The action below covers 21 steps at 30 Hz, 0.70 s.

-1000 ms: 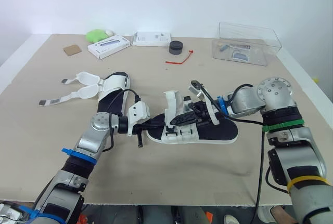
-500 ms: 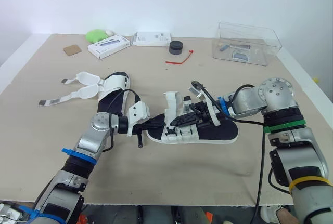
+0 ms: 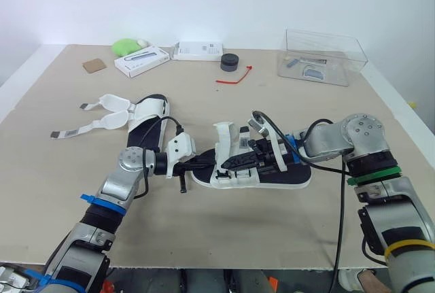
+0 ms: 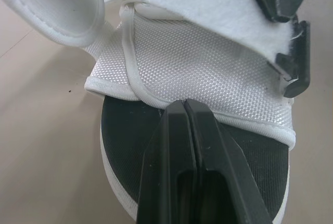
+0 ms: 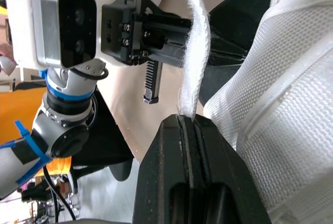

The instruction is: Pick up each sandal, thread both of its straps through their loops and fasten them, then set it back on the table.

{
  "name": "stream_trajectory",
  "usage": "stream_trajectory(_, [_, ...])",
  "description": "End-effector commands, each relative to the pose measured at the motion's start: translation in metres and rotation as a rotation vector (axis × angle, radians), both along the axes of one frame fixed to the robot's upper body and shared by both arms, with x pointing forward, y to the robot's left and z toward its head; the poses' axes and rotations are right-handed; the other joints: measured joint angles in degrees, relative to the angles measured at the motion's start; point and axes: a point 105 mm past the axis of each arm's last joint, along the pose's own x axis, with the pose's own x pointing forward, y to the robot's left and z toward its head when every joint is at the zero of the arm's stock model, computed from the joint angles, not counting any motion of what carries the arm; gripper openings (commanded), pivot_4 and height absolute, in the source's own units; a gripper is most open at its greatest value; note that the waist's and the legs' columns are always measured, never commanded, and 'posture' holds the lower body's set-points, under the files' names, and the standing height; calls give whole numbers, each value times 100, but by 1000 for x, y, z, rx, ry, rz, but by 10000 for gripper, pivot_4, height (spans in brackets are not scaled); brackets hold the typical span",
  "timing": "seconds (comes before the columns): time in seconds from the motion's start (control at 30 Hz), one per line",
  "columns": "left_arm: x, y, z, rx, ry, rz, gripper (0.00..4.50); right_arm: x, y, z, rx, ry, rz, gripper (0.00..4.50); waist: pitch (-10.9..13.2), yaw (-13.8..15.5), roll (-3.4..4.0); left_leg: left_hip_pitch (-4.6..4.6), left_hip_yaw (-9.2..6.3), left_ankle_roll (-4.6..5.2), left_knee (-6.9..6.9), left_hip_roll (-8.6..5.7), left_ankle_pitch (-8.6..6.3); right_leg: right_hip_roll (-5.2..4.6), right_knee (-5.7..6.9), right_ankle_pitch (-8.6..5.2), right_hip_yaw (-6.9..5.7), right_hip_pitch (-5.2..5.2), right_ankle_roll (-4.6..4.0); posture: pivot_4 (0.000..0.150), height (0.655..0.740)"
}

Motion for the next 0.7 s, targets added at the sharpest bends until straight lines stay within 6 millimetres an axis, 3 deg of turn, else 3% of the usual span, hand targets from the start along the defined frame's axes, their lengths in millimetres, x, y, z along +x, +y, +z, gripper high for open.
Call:
stream_trajectory(0.03, [-2,-2,-2,11,-8,-9,0,-6,1,-4,-29,-3,14,925,0,0,0,0,0,0,0,0,0,0,0,0,0,0,0,1500,7400])
stream_trajectory(0.7, [0,-2,-2,8,-12,-5,0,-13,-1,-8,-120,-90,44,925,-1,2,-1,0,0,0,0,0,0,-2,-1,0,1,1,0,1500,7400])
